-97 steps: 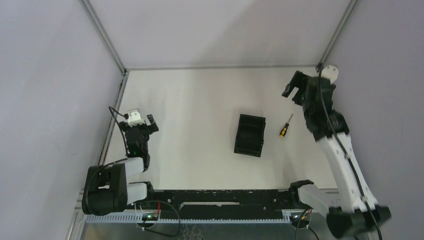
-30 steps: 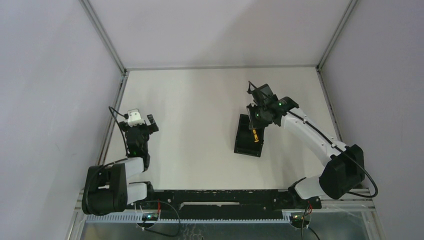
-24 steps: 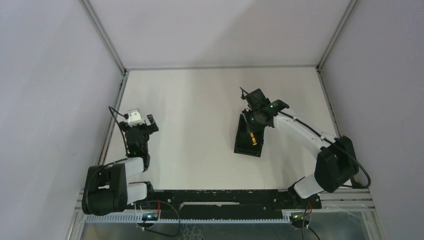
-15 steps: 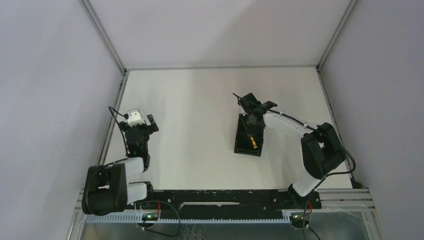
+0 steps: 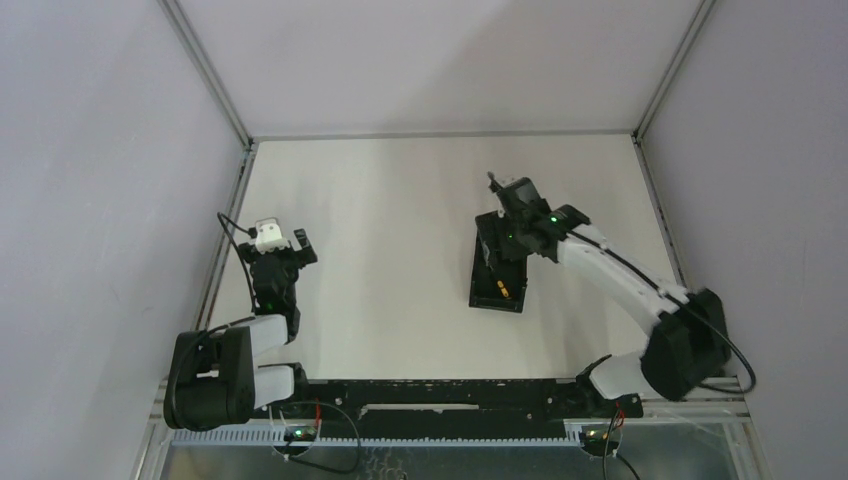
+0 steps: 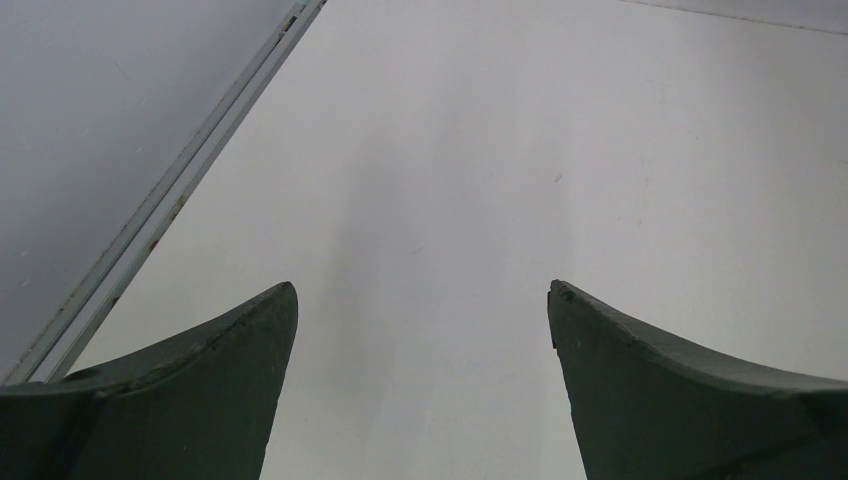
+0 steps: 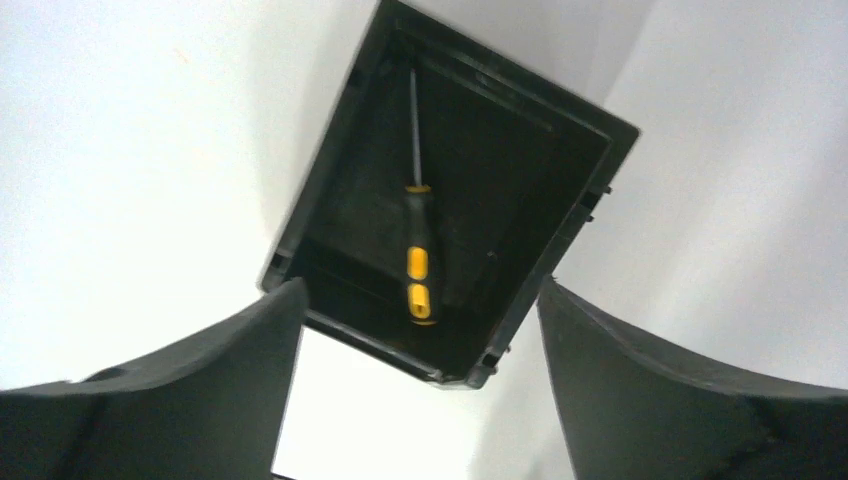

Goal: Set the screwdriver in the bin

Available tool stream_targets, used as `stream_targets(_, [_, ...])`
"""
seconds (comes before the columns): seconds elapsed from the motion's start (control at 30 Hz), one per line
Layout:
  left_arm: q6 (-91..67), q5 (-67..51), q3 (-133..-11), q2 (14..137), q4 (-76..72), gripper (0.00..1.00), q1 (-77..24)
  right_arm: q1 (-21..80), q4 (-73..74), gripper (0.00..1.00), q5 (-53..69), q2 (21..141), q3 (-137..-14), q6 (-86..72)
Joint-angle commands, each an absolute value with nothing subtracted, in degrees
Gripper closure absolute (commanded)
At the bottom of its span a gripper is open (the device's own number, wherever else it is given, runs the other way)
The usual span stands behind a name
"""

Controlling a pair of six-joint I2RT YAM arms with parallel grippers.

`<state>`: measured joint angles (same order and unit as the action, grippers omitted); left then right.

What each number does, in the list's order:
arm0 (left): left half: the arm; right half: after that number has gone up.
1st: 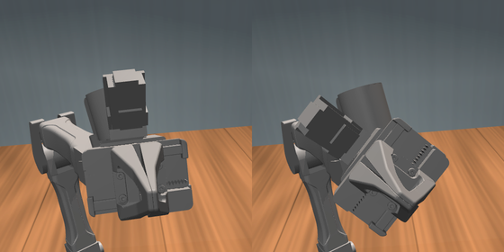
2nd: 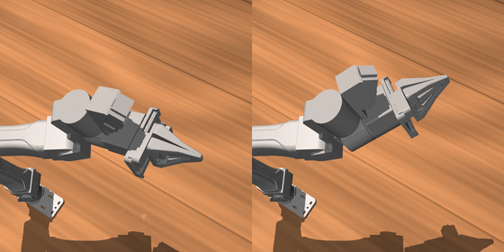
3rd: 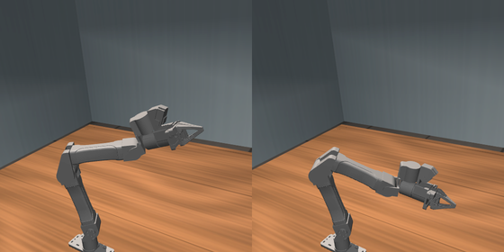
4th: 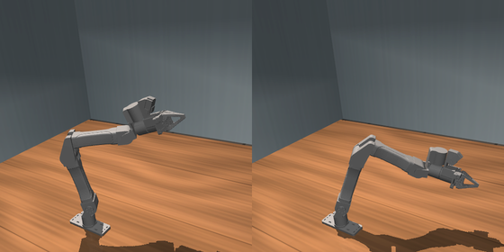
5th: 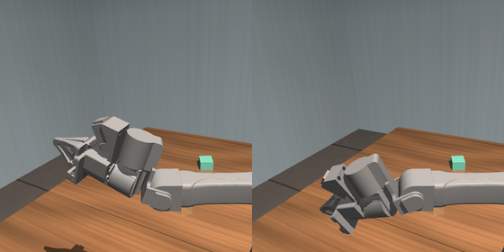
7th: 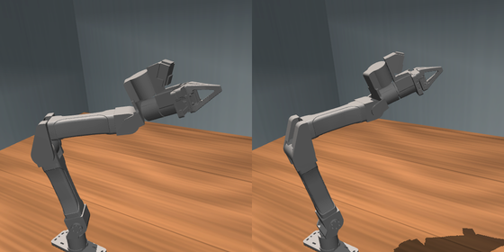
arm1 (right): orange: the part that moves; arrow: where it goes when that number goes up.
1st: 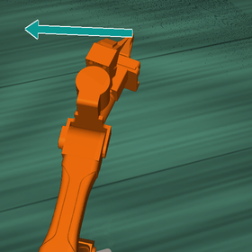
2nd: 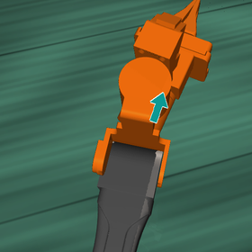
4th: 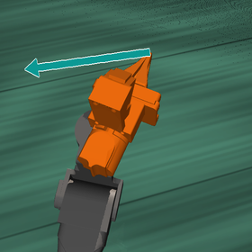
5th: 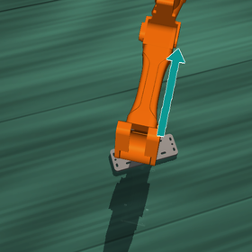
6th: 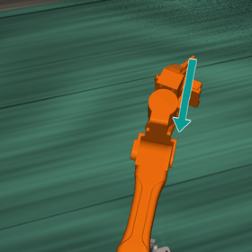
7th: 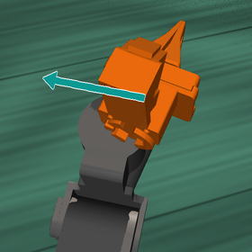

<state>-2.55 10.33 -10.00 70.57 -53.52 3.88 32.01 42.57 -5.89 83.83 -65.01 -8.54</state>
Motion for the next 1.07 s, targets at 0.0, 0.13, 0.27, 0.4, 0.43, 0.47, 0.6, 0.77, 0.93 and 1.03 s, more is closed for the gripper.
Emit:
stream_targets(0.0, [-1.76,10.53,-13.1,70.75,-55.86,0.0,3.6,29.84,39.54,0.01,-6.99,72.55,-65.58,-10.97])
stream_targets(0.13, [-1.75,10.51,-13.1,70.75,-55.86,0.0,3.65,27.57,33.04,0.0,-7.04,61.77,-60.33,-11.07])
stream_targets(0.27, [-1.76,10.52,-13.18,70.7,-55.82,0.0,3.6,25.42,27.41,0.0,-8.89,49.4,-52.37,-12.96])
stream_targets(0.4, [-1.75,10.47,-13.1,70.75,-55.81,0.0,3.66,23.23,24.18,0.0,-14.46,39.3,-42.72,-17.2])
stream_targets(0.43, [-1.76,10.5,-13.14,70.74,-55.82,0.0,3.61,22.99,24.16,0.0,-16.29,37.19,-40.86,-18.05])
stream_targets(0.47, [-1.76,10.54,-13.15,70.75,-55.81,0.0,3.6,22.88,24.26,0.0,-17.28,35.22,-38.9,-19.31])
stream_targets(0.6, [-1.76,10.51,-13.1,70.75,-55.83,0.0,3.62,22.85,24.42,0.0,-21.01,28.0,-31.13,-25.11])
stream_targets(0.77, [-1.76,10.46,-13.11,70.73,-55.81,0.0,3.61,22.85,24.45,0.0,-23.4,20.08,-23.0,-29.87])
stream_targets(0.93, [-1.75,10.46,-13.1,70.75,-55.82,0.0,3.6,22.57,23.8,0.0,-22.07,16.82,-21.22,-30.0])
stream_targets(1.03, [-1.76,10.5,-13.16,70.75,-55.81,0.0,3.6,22.59,23.27,0.0,-21.44,17.04,-21.27,-29.37])
